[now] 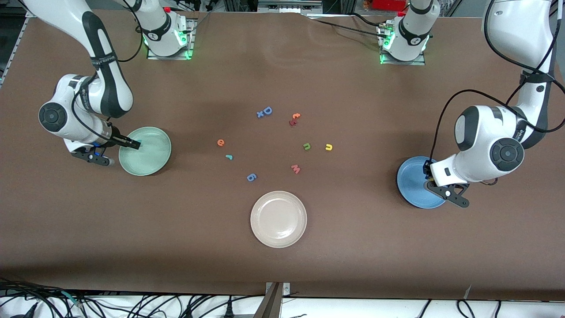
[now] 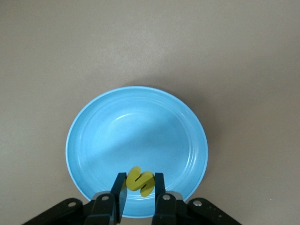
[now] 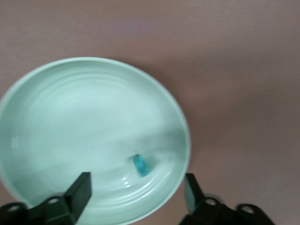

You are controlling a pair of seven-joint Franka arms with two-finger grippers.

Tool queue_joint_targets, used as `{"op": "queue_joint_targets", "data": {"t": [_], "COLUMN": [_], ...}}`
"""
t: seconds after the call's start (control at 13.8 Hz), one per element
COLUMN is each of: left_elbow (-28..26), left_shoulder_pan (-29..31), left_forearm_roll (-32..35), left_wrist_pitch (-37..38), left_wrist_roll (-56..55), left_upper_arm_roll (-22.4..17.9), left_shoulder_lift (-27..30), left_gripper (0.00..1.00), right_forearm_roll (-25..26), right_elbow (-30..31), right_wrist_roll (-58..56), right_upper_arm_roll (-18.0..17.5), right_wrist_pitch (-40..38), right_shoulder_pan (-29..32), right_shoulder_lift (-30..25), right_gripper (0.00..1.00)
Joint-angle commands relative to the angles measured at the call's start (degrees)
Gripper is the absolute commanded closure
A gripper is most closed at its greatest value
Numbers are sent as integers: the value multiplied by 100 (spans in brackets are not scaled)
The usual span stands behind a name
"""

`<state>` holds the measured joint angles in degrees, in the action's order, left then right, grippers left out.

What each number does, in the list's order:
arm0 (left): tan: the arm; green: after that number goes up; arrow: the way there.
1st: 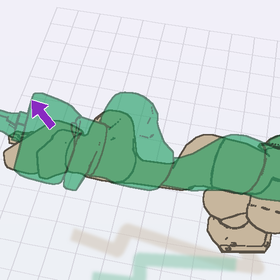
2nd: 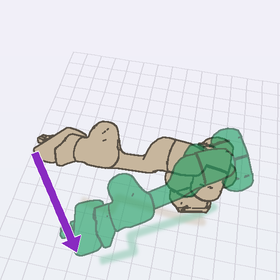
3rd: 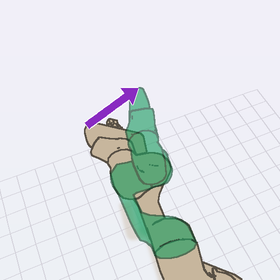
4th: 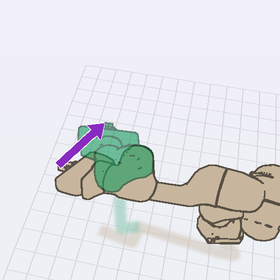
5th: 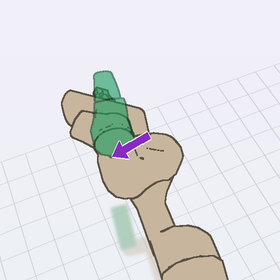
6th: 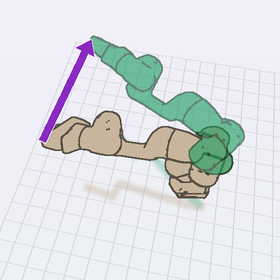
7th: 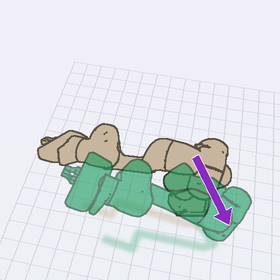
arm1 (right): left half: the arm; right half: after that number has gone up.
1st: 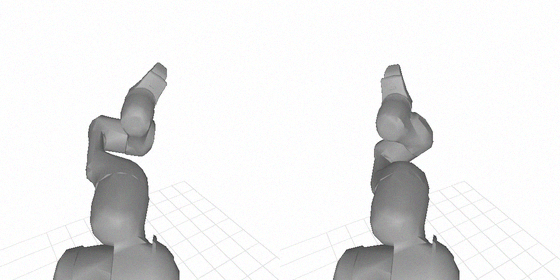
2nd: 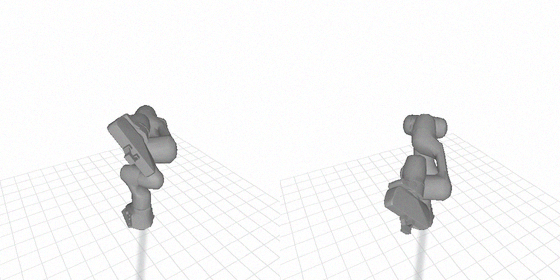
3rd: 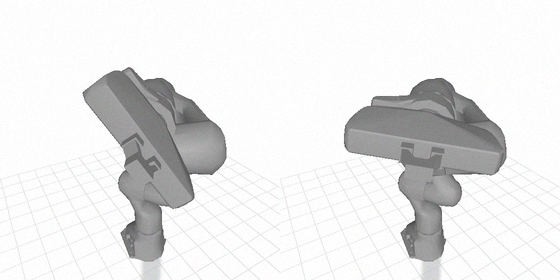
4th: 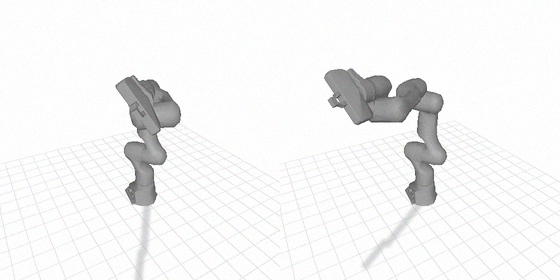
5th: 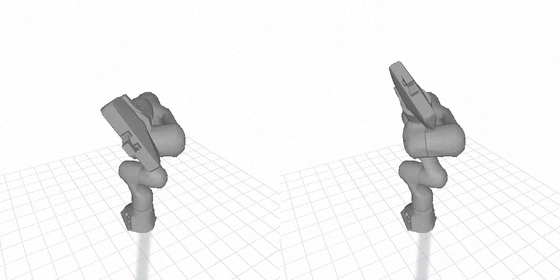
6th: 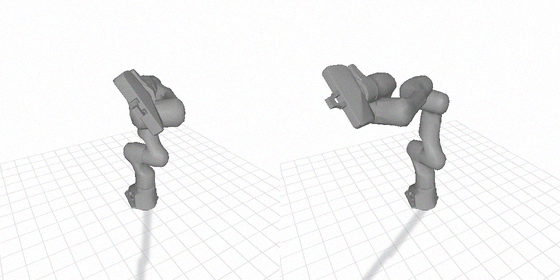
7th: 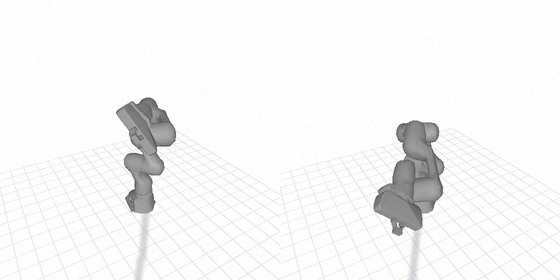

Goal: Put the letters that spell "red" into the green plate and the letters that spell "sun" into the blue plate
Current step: 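Drop the teal letter on the green plate while the left gripper drops s on blue, then grasp the orange letter with the right gripper while the left gripper reaches yellow u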

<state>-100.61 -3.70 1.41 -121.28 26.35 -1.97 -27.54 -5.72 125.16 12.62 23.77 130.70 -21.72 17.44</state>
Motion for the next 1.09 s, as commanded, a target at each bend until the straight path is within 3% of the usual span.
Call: {"op": "queue_joint_targets", "data": {"t": [0.0,0.22,0.29,0.36,0.44,0.51,0.73,1.02], "left_elbow": [234,261,262,270,270,279,279,192], "left_shoulder_pan": [107,133,133,133,133,150,142,-130], "left_forearm_roll": [176,176,167,167,141,106,70,-273], "left_wrist_pitch": [78,70,61,52,26,17,17,26], "left_wrist_roll": [46,72,54,54,54,80,2,-437], "left_upper_arm_roll": [65,65,65,65,65,65,91,135], "left_shoulder_lift": [-207,-304,-339,-374,-409,-453,-454,-428], "left_gripper": [93,87,72,64,14,0,0,0], "right_forearm_roll": [-78,-165,-314,-454,-525,-526,-517,-526], "right_elbow": [-508,-905,-984,-1011,-1011,-1011,-1011,-1003], "right_wrist_roll": [1229,2513,2752,2937,3122,3332,3826,4256], "right_upper_arm_roll": [-616,-1364,-1601,-1795,-1962,-2129,-2438,-2447], "right_wrist_pitch": [-563,-459,-336,-109,172,436,1070,1414], "right_shoulder_pan": [-95,-87,-95,-95,-95,-95,-113,-437], "right_shoulder_lift": [-145,56,144,241,355,496,882,1156], "right_gripper": [4,4,4,4,4,4,4,4]}}
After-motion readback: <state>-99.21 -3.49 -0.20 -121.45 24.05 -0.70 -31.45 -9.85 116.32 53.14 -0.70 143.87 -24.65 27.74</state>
